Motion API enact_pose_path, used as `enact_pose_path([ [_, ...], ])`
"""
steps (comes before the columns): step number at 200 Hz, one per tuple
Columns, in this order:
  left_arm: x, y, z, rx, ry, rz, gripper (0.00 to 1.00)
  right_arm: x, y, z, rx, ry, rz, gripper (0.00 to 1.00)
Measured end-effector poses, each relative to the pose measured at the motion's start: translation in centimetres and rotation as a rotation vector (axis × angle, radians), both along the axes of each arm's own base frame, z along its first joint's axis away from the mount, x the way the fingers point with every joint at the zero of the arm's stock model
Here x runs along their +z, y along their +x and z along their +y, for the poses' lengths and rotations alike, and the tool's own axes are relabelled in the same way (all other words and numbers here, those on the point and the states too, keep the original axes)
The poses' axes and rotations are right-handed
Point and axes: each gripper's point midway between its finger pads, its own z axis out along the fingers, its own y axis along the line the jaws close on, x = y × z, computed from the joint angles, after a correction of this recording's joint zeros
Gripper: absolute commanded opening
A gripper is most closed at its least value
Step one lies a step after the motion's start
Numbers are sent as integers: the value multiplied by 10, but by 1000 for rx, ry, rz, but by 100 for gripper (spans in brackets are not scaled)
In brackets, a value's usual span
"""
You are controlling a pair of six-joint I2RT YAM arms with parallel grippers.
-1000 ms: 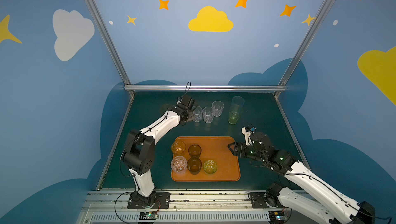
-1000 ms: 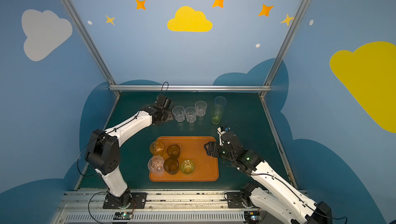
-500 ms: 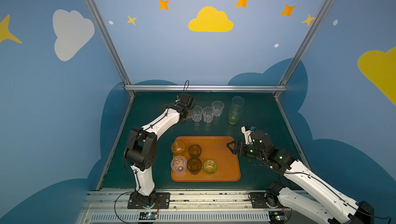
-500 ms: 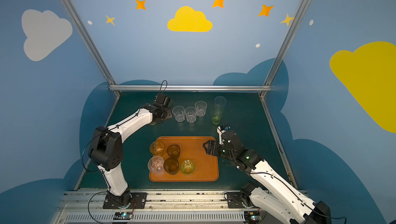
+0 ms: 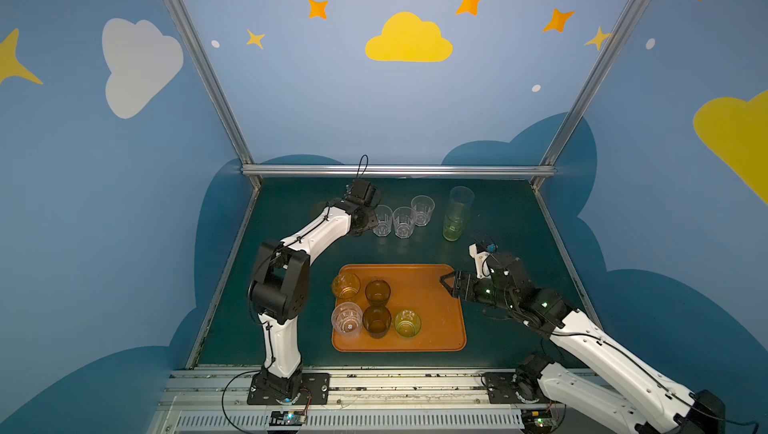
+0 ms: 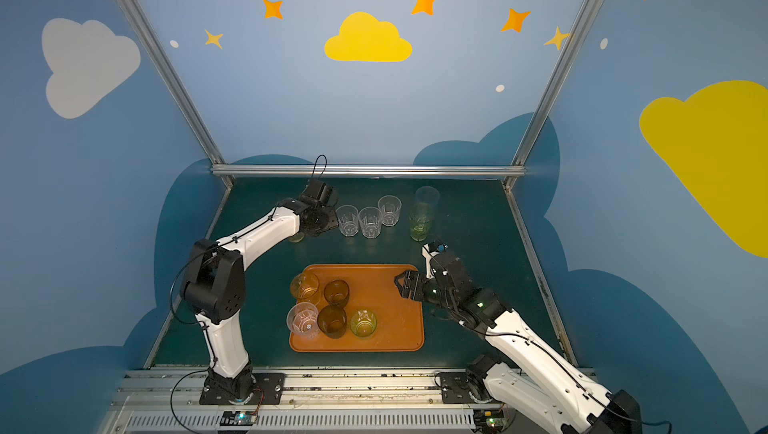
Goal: Place the glasses into the tray
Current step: 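Lower left gripper into the nearest clear faceted glass and close on its rim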
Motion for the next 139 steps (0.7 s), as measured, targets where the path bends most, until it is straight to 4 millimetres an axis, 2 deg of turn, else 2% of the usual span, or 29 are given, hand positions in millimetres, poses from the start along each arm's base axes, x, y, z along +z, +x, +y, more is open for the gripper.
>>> enact_pose_path([
  [31, 0, 1, -3, 0, -16, 4, 44, -2, 0, 0, -1, 2, 11, 85],
  [62, -2, 12, -8, -1, -23, 0, 43, -2, 1, 0, -3, 9, 14, 85],
  [93, -7, 14, -9, -1, -19, 7, 40, -14, -3, -3, -11, 1, 40, 85],
  [124, -10, 22, -11, 1, -18, 8, 37, -15, -3, -3, -19, 4, 48, 85],
  [139, -12, 25, -12, 2, -18, 8, 32, -14, -3, -4, -23, 7, 47, 85],
])
